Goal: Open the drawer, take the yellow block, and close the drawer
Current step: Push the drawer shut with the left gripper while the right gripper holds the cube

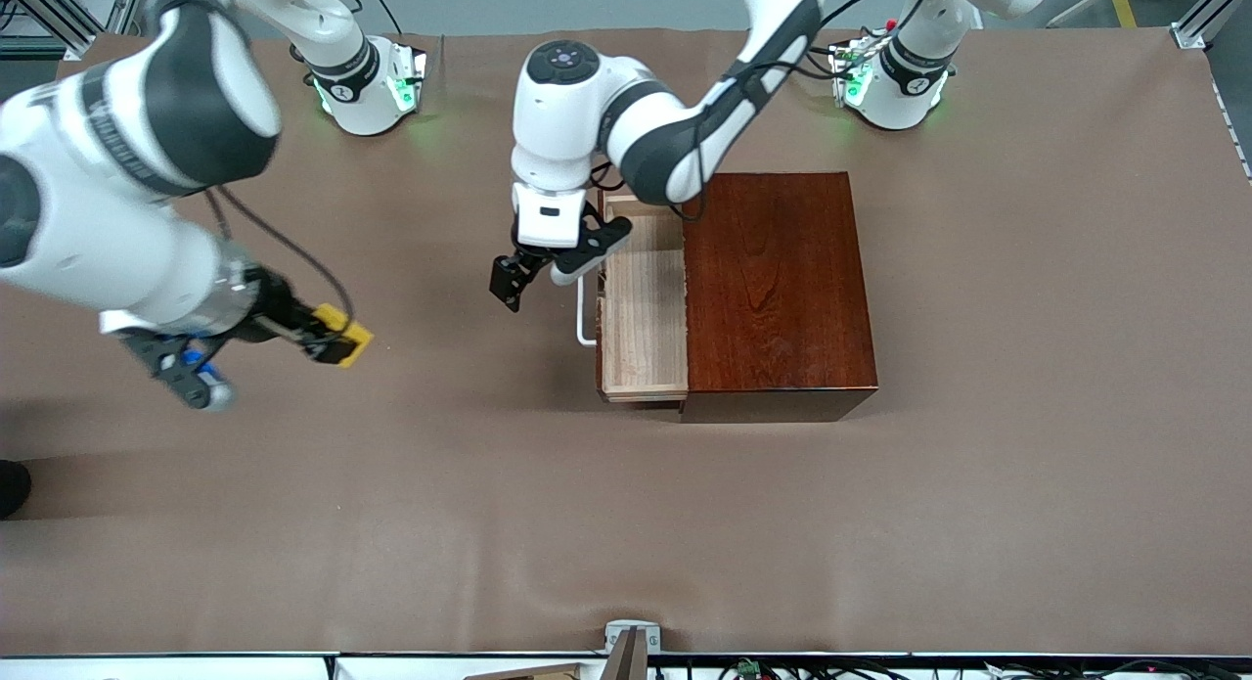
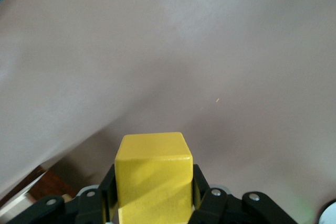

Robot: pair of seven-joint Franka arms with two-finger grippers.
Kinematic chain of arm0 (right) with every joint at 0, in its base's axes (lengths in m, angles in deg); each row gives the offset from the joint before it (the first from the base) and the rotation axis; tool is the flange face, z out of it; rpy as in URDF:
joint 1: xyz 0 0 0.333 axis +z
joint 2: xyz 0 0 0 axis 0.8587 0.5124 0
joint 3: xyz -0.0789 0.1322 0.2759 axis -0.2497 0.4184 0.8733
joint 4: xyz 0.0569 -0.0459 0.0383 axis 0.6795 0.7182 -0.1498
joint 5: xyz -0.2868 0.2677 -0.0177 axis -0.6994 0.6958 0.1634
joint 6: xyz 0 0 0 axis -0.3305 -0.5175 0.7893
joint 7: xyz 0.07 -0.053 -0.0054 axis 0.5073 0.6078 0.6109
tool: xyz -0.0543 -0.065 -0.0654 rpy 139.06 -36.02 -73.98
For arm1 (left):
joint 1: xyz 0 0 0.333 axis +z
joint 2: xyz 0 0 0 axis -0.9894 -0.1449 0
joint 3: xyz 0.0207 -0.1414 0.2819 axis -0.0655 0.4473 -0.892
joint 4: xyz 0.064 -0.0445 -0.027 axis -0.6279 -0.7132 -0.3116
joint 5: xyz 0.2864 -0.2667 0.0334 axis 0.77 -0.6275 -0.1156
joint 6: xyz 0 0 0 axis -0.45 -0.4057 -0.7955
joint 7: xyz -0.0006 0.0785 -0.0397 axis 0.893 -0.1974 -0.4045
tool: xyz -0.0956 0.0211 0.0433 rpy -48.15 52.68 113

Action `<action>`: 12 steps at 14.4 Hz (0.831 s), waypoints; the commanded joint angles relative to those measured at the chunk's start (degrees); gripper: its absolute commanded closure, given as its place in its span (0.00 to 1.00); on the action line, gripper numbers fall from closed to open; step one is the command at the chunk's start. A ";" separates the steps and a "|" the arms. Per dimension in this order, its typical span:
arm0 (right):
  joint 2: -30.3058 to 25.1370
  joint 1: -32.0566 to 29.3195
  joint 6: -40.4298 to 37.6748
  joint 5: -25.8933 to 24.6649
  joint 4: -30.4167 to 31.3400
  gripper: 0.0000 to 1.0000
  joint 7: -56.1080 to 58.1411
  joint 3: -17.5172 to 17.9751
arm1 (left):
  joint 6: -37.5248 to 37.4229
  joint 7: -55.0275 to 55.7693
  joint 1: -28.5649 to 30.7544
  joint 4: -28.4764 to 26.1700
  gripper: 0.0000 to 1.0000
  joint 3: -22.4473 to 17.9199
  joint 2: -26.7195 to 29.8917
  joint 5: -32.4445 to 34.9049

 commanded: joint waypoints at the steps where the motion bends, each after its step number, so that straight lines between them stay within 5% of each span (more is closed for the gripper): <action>1: -0.90 -3.89 -0.25 -1.57 1.10 0.88 5.84 1.07 | 3.92 5.84 -1.27 3.14 0.00 -1.93 -4.46 1.22; 4: -0.64 -7.32 0.36 -3.50 2.06 0.88 15.40 1.07 | 3.92 8.31 -3.90 3.50 0.00 -5.10 -5.97 1.13; 12: 0.07 -10.58 6.95 -7.73 8.29 0.88 28.52 1.07 | -4.50 8.58 -3.47 2.97 0.00 -5.28 -6.67 1.22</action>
